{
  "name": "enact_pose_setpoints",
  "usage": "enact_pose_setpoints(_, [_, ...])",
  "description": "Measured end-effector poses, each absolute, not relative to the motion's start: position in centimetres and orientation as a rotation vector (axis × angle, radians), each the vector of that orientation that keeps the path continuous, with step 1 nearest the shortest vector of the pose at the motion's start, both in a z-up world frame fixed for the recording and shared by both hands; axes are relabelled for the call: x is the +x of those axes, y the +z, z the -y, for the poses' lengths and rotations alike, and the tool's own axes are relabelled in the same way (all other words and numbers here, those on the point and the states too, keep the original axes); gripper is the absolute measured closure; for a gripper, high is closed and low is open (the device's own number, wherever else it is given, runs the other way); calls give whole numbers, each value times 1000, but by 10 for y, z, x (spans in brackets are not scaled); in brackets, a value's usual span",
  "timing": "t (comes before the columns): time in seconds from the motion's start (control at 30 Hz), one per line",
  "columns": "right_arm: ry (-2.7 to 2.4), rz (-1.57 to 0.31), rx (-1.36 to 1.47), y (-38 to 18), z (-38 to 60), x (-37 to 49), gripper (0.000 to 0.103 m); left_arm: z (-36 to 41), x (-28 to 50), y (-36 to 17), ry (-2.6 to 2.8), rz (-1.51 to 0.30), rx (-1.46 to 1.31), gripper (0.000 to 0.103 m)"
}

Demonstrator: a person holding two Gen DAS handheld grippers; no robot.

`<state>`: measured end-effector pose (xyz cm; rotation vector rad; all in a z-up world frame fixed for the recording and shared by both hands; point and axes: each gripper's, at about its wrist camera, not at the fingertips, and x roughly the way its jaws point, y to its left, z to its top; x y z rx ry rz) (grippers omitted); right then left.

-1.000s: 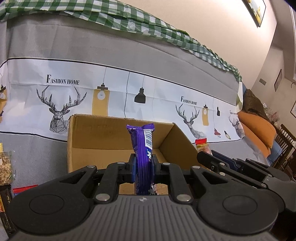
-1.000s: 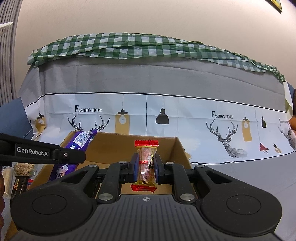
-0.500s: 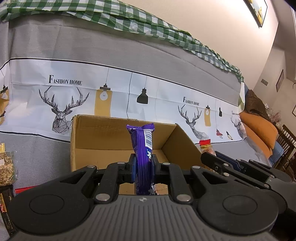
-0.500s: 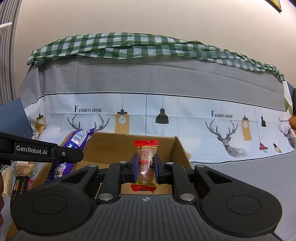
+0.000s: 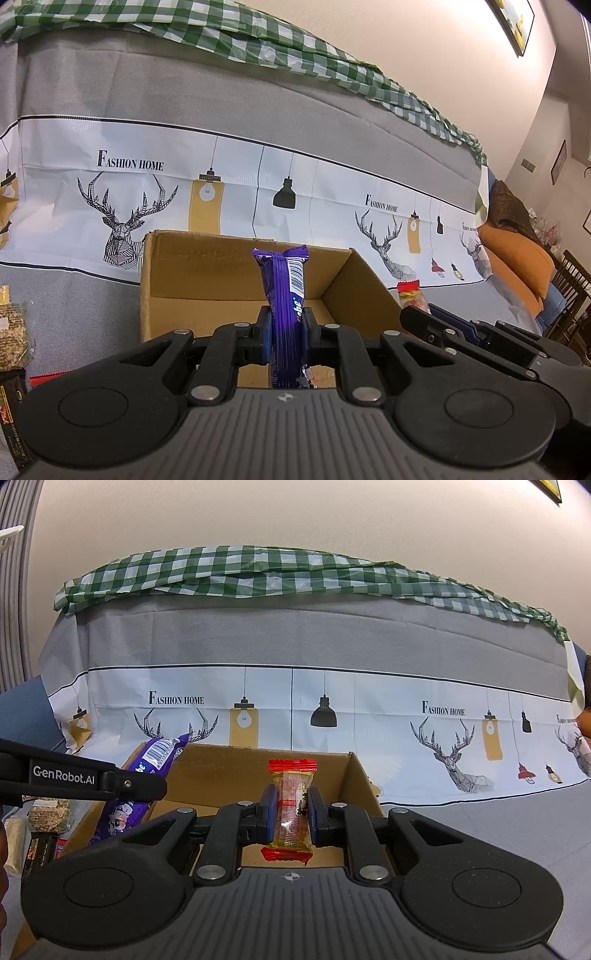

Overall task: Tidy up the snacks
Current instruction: 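Hold the purple bar and red candy above the box with both grippers, then open both grippers to drop the purple bar and red candy into the box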

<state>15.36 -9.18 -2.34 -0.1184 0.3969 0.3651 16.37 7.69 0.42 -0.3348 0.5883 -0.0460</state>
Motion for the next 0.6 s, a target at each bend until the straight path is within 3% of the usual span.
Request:
enact_pose_setpoints(0.43, [366, -395, -119, -23, 92, 153, 86, -78, 164, 5, -52, -588, -346, 86])
enact_pose_setpoints(0.53, [353, -396, -118, -24, 93, 153, 85, -79, 165, 3, -64, -605, -361, 81])
enact_pose_setpoints(0.6, [327, -393, -112, -23, 94, 154, 79, -79, 166, 3, -59, -608, -359, 81])
